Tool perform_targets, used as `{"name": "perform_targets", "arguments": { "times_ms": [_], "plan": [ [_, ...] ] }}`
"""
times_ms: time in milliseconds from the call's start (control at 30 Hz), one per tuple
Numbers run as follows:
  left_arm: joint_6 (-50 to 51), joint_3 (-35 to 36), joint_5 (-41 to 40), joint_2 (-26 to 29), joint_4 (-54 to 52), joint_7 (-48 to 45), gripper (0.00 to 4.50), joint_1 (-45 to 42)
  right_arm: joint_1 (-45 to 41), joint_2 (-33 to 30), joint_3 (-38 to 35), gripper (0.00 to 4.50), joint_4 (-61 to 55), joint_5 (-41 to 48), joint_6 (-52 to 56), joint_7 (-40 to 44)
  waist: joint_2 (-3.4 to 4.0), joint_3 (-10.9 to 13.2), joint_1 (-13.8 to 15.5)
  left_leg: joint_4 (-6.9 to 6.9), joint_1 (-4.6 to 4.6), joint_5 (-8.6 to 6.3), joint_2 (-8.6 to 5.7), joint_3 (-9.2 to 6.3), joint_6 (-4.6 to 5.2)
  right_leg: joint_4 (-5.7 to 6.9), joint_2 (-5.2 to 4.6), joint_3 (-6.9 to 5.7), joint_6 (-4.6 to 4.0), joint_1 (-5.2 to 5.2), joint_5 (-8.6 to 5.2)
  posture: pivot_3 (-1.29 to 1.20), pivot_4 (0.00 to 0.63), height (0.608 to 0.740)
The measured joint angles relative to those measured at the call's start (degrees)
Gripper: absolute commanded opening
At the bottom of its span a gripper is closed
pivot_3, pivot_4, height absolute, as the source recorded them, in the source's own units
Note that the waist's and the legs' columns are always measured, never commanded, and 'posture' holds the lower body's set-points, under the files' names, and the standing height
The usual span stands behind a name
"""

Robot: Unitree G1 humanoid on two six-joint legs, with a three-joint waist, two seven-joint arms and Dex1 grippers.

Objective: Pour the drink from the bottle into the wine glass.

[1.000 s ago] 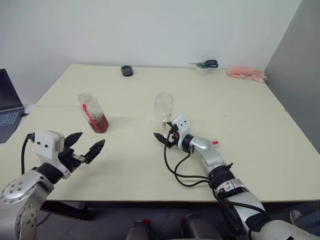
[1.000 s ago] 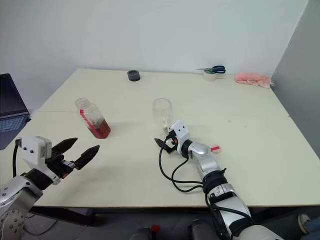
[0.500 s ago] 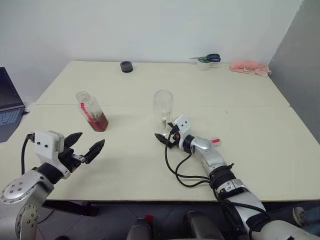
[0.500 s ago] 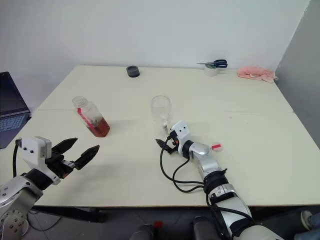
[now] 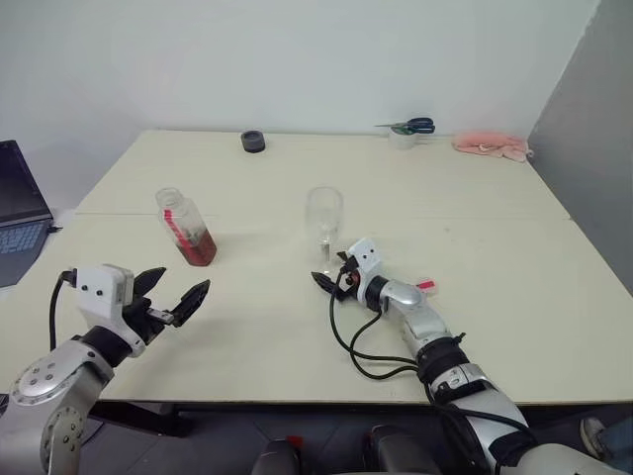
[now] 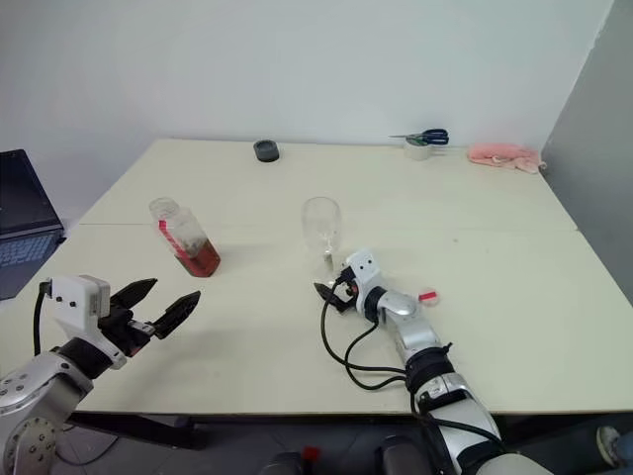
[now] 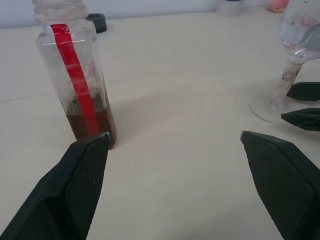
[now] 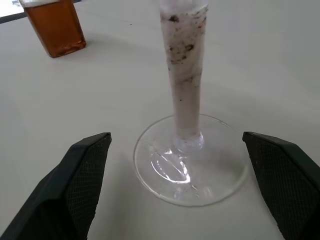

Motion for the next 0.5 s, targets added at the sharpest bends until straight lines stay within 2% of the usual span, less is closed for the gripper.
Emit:
{"name": "perform_targets", "arguments": {
  "times_ms": [133,500],
  "plan": [
    [-1.81,-2.20,2.34,-1.92,0.63,2.16,4.50,1.03,4.39,-0.77,-0.07,4.48,-4.19,-0.06,0.06,-2.27,-0.19,-0.52,-0.03,0.01,0.10,0.00,0.01,0.02,0.01,-0.03,0.04,0.02,0.27,0.10,-0.15,0.00,0.000,0.740],
    [-7.19,-7.65,8.24,-6.46,1.50,7.98,4.50,2.52,14.95,-3.05,-1.19,4.48,-16.04,-0.27,0.14,-8.38,-0.24,-1.36,0.05,-0.03,0.27,-0.02,0.00,0.05,0.02,-0.07,0.04,0.05,0.32,0.28,-0.24,0.00,0.000,0.740]
  ]
}}
